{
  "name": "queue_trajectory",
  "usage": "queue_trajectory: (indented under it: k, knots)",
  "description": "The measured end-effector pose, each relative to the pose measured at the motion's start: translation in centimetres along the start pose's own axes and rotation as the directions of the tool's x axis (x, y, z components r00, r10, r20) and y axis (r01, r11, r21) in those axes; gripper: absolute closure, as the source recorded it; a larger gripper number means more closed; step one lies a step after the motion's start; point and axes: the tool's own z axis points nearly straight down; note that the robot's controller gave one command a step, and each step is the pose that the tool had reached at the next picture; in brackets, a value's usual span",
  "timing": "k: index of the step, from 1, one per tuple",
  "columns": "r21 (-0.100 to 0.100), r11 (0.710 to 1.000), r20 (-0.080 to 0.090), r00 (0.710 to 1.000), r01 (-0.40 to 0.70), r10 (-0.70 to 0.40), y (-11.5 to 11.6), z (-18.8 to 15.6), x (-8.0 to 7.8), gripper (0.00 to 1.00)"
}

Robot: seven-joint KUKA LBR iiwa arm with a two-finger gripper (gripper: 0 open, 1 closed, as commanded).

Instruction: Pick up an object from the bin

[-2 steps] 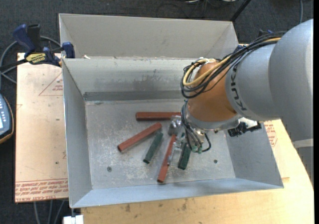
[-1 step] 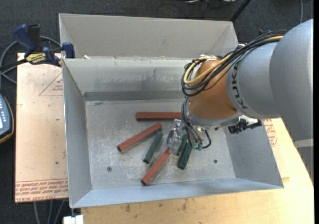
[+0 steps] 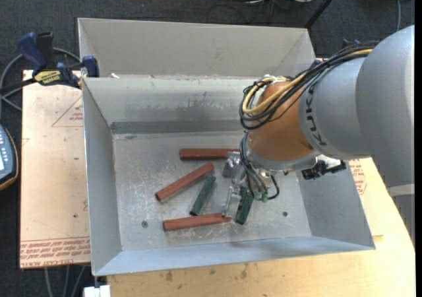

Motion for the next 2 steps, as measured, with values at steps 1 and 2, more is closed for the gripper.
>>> queue_trajectory:
  k: [1, 2]
  knots:
    - [-0.002, 1.0, -0.007, 1.0, -0.022, 0.022, 7.1, -1.2, 4.8, 0.0]
    - [0.001, 0.998, -0.004, 0.998, 0.069, -0.069, 6.9, 0.2, 2.7, 0.0]
